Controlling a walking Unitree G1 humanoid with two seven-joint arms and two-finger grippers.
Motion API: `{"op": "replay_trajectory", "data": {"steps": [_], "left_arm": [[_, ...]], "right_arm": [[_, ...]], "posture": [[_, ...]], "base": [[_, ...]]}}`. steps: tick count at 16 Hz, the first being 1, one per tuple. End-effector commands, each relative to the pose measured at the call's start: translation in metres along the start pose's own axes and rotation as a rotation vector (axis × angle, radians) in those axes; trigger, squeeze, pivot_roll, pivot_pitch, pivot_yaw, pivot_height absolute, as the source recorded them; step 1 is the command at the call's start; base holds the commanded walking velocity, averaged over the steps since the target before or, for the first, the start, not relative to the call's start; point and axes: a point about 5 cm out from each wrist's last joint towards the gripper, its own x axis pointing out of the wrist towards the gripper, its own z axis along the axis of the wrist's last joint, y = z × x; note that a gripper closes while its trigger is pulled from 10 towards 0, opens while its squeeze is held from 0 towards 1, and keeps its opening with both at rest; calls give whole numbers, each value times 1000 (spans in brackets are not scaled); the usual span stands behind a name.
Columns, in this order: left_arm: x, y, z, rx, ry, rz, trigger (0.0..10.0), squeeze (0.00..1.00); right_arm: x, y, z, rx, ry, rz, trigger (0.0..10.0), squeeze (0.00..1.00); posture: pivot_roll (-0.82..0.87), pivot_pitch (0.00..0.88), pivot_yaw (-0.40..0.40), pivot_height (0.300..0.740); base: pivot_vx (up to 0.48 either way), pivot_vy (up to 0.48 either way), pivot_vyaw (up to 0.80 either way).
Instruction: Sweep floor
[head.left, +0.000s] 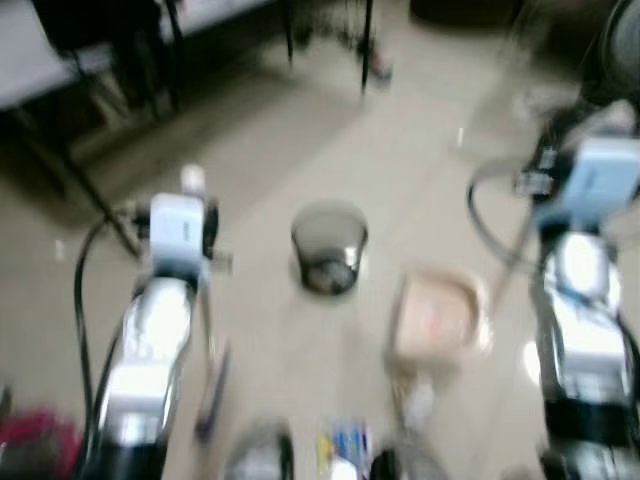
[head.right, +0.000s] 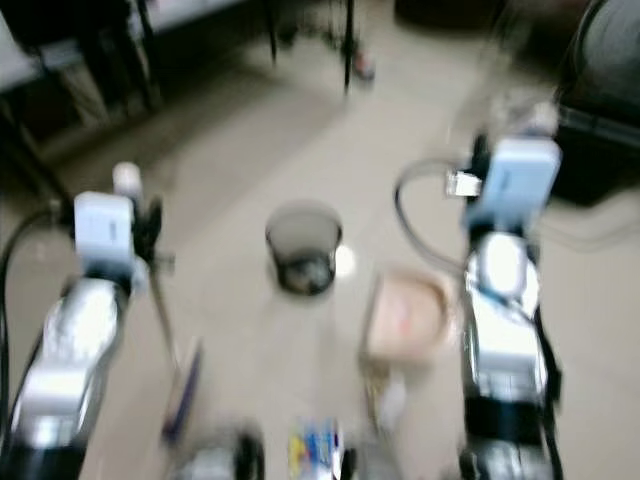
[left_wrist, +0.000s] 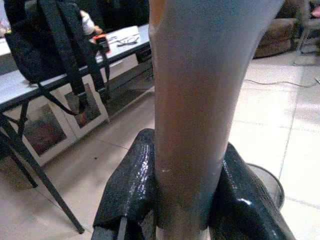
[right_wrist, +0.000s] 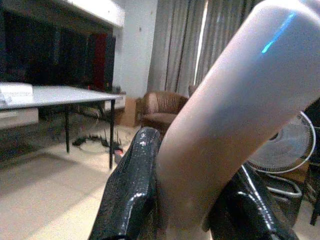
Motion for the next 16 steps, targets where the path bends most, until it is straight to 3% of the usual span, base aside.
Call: {"op": "replay_trajectory", "data": {"steps": [1, 8, 12, 16], "left_arm": [[3, 0, 8, 11, -36, -4, 10000, 0], [4, 0, 9, 31, -42, -4, 10000, 0], [8, 6, 13, 58, -60, -9, 10000, 0], [12, 5, 11, 64, -55, -30, 10000, 0]], "right_arm": [[1, -2, 13, -14, -40, -7, 10000, 0], [-6, 10, 3, -3, 91, 25, 10000, 0], [-19, 26, -16, 101, 219, 65, 10000, 0], [-36, 29, -36, 0, 241, 86, 10000, 0]], "posture": [[-77, 102, 33, 740], [-80, 104, 33, 740], [-77, 100, 39, 740], [-83, 93, 52, 740]], "base": [[-240, 0, 0], [0, 0, 0], [0, 0, 0], [0, 0, 0]]}}
